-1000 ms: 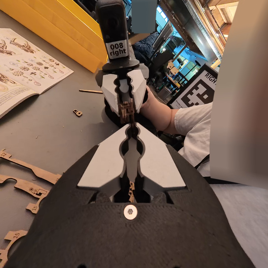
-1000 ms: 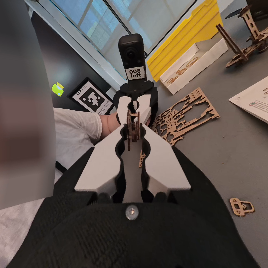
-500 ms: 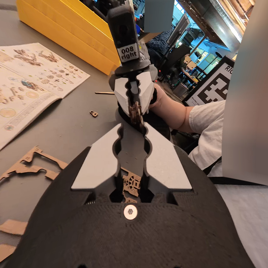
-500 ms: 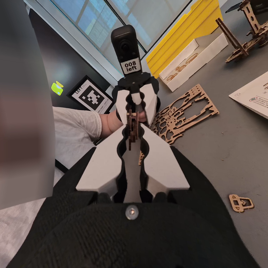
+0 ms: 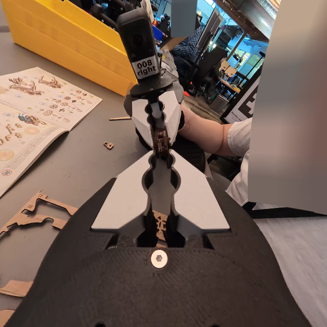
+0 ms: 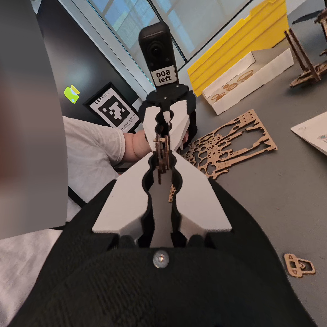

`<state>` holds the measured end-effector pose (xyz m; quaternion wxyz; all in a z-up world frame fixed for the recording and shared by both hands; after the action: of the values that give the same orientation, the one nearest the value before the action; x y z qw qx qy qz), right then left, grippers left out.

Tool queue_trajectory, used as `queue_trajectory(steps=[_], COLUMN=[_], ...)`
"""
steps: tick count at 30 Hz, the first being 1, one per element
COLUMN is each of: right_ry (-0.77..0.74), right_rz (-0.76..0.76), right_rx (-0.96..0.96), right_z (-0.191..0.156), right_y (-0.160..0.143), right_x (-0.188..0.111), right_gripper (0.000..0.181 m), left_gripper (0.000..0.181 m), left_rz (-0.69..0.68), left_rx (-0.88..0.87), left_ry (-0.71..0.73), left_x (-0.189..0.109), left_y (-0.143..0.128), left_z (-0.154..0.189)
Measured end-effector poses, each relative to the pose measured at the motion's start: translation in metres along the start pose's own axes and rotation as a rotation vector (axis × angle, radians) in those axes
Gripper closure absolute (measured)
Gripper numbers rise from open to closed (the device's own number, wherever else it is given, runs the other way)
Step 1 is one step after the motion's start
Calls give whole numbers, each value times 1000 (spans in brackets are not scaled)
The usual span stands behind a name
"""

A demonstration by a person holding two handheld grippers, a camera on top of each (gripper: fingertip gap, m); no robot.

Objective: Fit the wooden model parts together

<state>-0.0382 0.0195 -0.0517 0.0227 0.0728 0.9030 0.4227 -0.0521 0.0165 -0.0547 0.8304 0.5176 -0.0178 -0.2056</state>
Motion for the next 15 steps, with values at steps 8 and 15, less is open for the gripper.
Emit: queue_trajectory(steps=[8,15], right_ry=[-55,-116], right_rz=[-44,-99], right_rx=[-220,-617], right_z=[-9,-22], right_y=[1,-5], right_x=[-1,3], right_gripper=[171,171], left_gripper=[169,165], left_rz=[22,-64], left_rx=[204,444], left_ry=[42,85], left_x=[3,8], left_y=[5,-7], left_z=[9,16])
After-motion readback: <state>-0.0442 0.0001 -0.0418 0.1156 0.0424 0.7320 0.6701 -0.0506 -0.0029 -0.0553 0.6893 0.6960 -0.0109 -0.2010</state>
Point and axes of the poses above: each gripper's, where its closed fingertips meet, x out along the fingers, y out of its top, z = x × y across the jaws, the point moved 1 cm from there along -x, back along the fingers
